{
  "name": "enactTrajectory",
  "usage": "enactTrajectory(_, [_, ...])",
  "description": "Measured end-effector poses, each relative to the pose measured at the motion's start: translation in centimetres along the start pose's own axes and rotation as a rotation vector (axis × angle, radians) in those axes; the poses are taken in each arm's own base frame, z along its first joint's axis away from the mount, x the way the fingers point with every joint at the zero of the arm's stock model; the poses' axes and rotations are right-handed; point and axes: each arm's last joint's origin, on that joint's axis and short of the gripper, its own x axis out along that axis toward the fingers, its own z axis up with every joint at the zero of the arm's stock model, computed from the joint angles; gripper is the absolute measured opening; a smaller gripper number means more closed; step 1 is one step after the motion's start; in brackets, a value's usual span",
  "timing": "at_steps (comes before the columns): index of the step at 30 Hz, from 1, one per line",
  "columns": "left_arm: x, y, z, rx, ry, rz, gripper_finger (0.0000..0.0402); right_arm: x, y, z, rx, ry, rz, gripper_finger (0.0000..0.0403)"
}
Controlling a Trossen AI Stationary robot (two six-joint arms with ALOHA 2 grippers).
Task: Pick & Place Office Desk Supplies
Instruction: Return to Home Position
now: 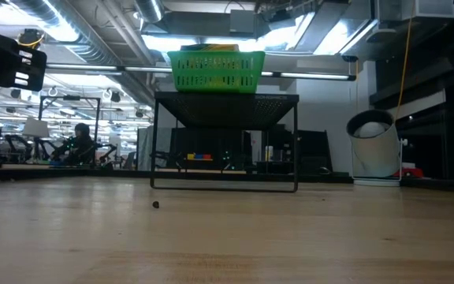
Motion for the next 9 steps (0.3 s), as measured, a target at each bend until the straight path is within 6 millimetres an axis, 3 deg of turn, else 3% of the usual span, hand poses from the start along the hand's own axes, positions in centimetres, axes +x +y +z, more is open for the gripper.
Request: enactTrajectory(9, [0.00,0.00,0.00,0.000,0.000,0.000,0.0150,0.00,0.00,0.00,0.002,0.000,0.000,0.0183])
